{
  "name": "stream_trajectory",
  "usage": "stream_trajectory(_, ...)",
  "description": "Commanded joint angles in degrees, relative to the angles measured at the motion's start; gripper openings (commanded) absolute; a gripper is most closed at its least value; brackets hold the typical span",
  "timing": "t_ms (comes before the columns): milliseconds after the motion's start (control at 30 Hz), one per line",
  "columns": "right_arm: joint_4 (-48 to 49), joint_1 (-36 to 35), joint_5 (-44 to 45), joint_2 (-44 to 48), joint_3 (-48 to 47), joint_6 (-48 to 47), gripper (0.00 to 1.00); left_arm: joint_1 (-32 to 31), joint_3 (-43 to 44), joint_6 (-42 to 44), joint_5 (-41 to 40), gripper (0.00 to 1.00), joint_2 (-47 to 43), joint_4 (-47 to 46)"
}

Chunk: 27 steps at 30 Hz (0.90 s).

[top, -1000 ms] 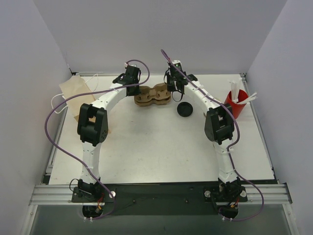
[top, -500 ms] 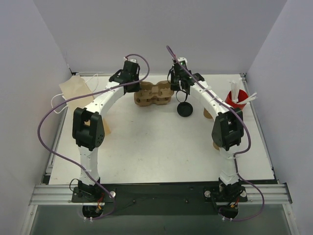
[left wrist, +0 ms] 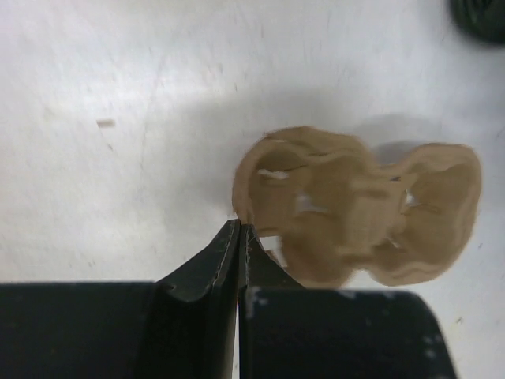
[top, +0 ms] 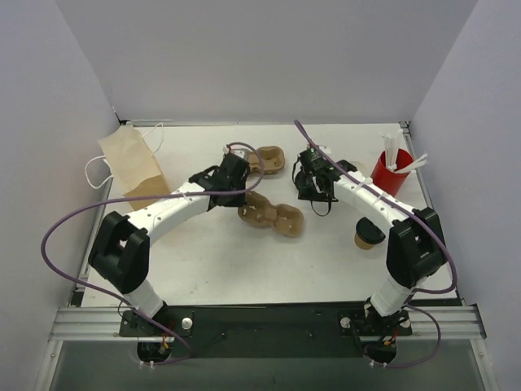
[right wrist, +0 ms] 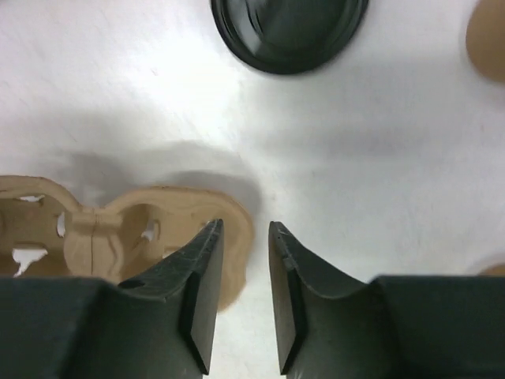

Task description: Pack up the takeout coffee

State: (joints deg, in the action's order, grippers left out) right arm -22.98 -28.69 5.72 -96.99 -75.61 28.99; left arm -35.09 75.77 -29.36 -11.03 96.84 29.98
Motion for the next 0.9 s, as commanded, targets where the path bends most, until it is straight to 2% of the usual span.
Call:
stream_trajectory(0, -2.8, -1.4, 3.5, 6.7, 7.4, 4.6, 0.29, -4.4, -10.0, -5.2, -0.9, 0.01, -6.5, -7.5)
stream_trajectory(133, -4.8, -1.5, 4.2, 8.7, 9.0, 5.3, 0.38, -6.9, -14.3, -7.2, -1.4, 0.08, -7.4, -9.5)
stream_trajectory(167, -5.4, -1.5, 4.2, 9.1, 8.7, 5.5, 0.42, -7.2, -14.5, -7.2, -1.7, 0.19, -8.0, -9.3)
stream_trajectory(267, -6.7, -2.6, 3.8, 11.1, 7.2, 6.4, 0.45, -7.2, -13.8, -6.3, -2.9, 0.33, -10.4, -8.1)
stream_trajectory(300, -7.4, -3.1, 3.4, 11.5, 6.7, 7.7, 0.47, -7.2, -13.3, -6.0, -3.1, 0.44, -11.0, -7.0)
stream_trajectory(367, -8.3, -6.1, 4.3, 11.6, 5.1, 9.2, 0.49, -7.2, -11.6, -4.8, -3.3, 0.5, -12.8, -5.8)
stream_trajectory(400, -9.4, -7.2, 4.9, 11.5, 4.7, 11.5, 0.5, -7.2, -10.9, -4.4, -3.3, 0.57, -13.4, -4.8)
stream_trajectory(567, -10.0, -13.1, 6.0, 11.7, 6.4, 21.4, 0.5, -6.0, -5.0, -2.3, -3.4, 0.6, -17.8, -0.8)
stream_trajectory(733, -10.0, -19.1, 8.3, 7.9, 7.1, 29.7, 0.53, -1.8, 0.0, -1.0, -1.3, 0.6, -22.0, 3.3)
stream_trajectory(867, -10.0, -19.9, 8.5, 4.0, 5.3, 29.7, 0.55, 0.4, 3.1, -0.3, 0.1, 0.61, -24.1, 5.4)
